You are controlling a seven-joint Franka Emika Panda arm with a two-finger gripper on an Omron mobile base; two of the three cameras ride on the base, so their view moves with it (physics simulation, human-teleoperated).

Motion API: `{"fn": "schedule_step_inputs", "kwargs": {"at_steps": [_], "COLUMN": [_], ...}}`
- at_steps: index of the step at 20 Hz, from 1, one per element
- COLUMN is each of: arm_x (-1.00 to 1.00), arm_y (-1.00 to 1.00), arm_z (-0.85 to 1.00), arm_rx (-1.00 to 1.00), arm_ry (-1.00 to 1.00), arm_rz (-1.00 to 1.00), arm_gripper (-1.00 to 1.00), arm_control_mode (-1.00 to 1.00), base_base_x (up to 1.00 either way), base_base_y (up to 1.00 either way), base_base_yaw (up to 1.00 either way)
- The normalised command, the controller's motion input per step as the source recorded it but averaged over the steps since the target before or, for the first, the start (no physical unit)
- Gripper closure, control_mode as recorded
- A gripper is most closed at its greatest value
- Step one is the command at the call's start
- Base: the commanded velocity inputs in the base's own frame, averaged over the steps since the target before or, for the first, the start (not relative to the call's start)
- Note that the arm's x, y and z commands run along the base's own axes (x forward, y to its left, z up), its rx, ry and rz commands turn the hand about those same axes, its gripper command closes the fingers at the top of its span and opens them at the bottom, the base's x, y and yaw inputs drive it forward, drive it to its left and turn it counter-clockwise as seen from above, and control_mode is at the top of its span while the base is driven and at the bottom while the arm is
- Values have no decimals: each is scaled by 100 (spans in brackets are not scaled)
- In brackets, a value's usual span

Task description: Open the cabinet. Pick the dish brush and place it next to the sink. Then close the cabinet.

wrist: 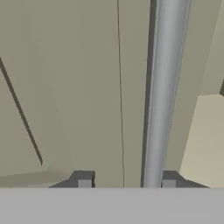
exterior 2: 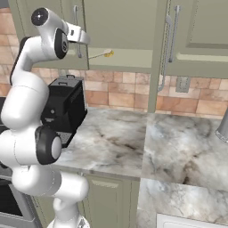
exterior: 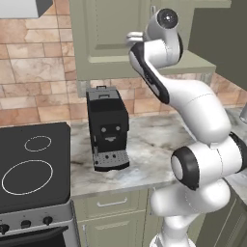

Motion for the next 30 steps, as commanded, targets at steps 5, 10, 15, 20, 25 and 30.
{"fn": "schedule_step_inputs", "kwargs": {"at_steps": [5, 10, 15, 20, 25, 30], "arm_x": [7, -4, -35, -47, -48, -45], "arm_y": [24, 20, 24, 30, 27, 30], "arm_z": [0, 0, 0, 1, 2, 4], "arm_rx": [0, 4, 8, 2, 0, 0], "arm_ry": [0, 0, 0, 0, 0, 0], "arm_rz": [-6, 0, 6, 9, 5, 1], "arm_gripper": [100, 100, 100, 100, 100, 100], "arm_control_mode": [-100, -100, -100, -100, -100, -100], "base_base_x": [0, 0, 0, 0, 0, 0], "base_base_y": [0, 0, 0, 0, 0, 0], "base_base_yaw": [0, 0, 0, 0, 0, 0]}}
